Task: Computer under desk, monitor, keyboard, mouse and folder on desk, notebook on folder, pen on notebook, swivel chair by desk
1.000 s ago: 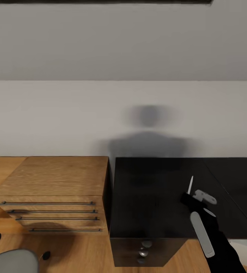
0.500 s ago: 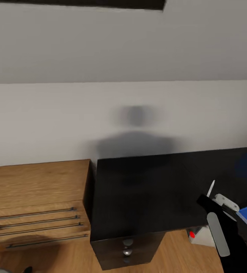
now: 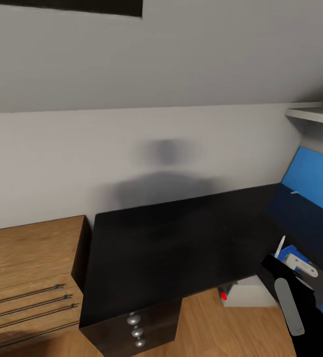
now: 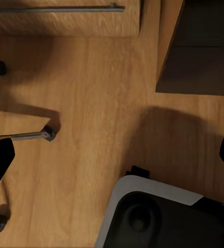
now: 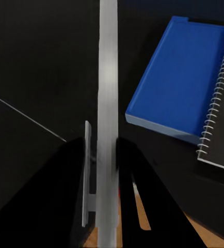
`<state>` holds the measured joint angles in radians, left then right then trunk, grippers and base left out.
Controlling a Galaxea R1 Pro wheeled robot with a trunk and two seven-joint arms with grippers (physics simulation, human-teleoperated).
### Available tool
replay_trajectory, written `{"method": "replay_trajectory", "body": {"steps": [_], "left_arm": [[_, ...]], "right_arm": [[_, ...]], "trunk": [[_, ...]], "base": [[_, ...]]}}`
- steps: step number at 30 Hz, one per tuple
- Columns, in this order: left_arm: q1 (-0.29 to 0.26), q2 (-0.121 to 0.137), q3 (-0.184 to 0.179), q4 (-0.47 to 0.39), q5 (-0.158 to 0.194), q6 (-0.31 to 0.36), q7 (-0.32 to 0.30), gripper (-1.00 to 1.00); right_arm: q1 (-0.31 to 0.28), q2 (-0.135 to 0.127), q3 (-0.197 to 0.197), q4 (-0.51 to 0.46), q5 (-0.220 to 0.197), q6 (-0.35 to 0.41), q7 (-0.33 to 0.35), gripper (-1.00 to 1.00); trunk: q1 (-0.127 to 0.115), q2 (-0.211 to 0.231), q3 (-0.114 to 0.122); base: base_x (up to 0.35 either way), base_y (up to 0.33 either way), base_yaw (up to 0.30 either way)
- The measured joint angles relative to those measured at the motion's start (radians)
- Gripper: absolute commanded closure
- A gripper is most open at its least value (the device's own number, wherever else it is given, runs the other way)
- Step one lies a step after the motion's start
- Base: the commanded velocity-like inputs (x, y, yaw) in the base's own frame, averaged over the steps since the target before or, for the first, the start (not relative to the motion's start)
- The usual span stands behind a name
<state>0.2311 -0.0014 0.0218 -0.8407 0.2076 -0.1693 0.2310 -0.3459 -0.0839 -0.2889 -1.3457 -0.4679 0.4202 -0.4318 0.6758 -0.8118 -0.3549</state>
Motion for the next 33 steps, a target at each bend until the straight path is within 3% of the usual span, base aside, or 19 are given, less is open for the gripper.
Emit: {"method": "replay_trajectory", "body": {"steps": [23, 33], "left_arm": [[0.000, 0.000, 0.000, 0.000, 0.000, -0.003, 0.000, -1.00], [0.000, 0.000, 0.000, 0.000, 0.000, -0.008, 0.000, -1.00]], "right_arm": [[0.000, -0.002, -0.003, 0.018, 0.001, -0.007, 0.000, 1.00], [0.000, 0.000, 0.005, 0.022, 0.000, -0.007, 0.001, 1.00]], "trunk": [[0.000, 0.000, 0.003], [0.000, 0.000, 0.003]], "base": [[0.000, -0.002, -0.278], [0.000, 0.000, -0.049]]}}
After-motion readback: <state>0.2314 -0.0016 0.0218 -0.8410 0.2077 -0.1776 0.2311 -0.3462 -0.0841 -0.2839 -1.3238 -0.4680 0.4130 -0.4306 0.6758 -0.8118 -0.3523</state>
